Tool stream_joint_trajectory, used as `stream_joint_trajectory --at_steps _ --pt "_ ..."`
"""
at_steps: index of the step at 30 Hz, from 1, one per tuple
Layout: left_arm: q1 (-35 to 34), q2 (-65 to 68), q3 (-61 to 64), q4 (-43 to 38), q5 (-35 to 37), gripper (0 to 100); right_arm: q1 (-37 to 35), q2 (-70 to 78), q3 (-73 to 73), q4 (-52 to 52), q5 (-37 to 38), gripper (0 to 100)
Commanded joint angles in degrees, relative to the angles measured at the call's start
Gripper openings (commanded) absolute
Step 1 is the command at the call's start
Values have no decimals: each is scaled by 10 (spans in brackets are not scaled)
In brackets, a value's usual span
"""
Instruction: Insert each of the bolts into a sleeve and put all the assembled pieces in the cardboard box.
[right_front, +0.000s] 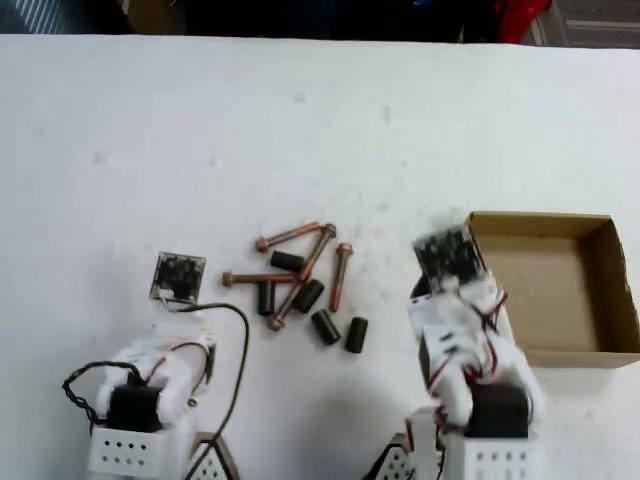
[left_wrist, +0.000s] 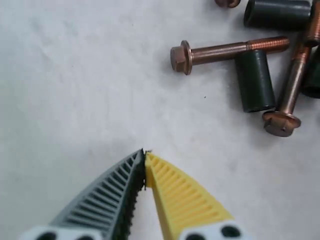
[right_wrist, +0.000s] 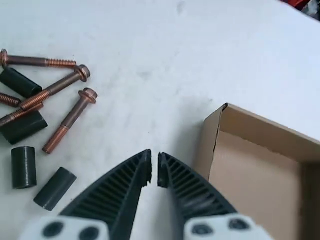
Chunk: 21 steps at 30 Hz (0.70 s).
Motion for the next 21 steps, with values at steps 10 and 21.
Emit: stream_joint_trajectory --at_steps 10,21 --pt "7 -5 -1 -11 3 24 -3 427 -190 0 -107 63" --pt "7 -5 -1 -12 3 24 -125 669 -236 0 -129 246"
